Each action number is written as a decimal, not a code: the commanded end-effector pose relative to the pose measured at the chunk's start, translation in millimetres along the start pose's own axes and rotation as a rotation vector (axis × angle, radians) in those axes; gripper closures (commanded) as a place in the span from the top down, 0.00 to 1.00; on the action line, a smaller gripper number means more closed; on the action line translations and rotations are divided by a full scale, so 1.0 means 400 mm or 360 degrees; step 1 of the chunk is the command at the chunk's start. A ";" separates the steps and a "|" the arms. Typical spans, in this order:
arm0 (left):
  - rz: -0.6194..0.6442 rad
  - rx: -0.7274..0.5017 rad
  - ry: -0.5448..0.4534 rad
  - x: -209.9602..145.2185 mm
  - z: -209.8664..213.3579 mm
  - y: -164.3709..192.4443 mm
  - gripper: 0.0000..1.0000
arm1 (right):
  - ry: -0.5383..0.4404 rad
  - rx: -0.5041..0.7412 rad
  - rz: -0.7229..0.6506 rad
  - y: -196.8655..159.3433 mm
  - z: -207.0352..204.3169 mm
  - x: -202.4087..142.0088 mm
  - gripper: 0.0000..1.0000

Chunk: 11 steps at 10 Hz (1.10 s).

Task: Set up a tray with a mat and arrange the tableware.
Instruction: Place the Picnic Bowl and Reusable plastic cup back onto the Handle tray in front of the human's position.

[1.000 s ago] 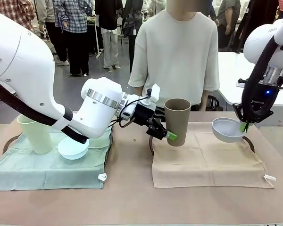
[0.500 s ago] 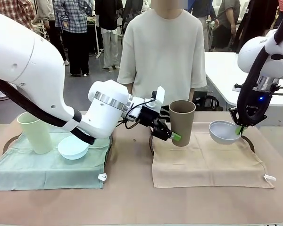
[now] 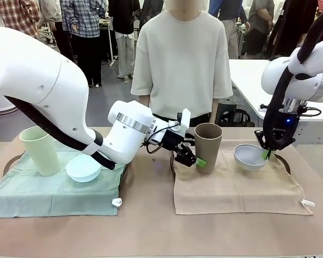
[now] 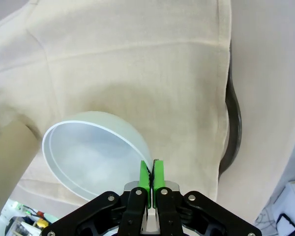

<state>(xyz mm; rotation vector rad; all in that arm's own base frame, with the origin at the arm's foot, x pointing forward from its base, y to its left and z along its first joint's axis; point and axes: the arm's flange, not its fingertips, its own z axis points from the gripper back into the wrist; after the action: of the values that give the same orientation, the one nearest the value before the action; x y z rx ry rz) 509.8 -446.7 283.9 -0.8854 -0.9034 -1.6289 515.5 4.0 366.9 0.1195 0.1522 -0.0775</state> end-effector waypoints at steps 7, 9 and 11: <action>-0.0039 -0.0055 0.0038 0.012 -0.008 0.011 1.00 | 0.0011 -0.0108 0.0033 -0.005 0.013 0.004 0.25; 0.0032 -0.0041 0.0070 0.010 0.018 0.010 1.00 | -0.0020 -0.0139 0.0027 -0.010 0.037 -0.021 0.45; 0.0127 -0.0071 0.0138 0.011 0.048 0.012 1.00 | -0.0049 -0.0152 0.0028 -0.013 0.064 -0.041 0.64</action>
<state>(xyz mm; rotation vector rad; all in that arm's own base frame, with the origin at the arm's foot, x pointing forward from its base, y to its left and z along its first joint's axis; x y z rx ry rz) 520.3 -442.1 287.4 -0.8657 -0.8310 -1.6195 513.2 -1.3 391.8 0.0619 0.1257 -0.0452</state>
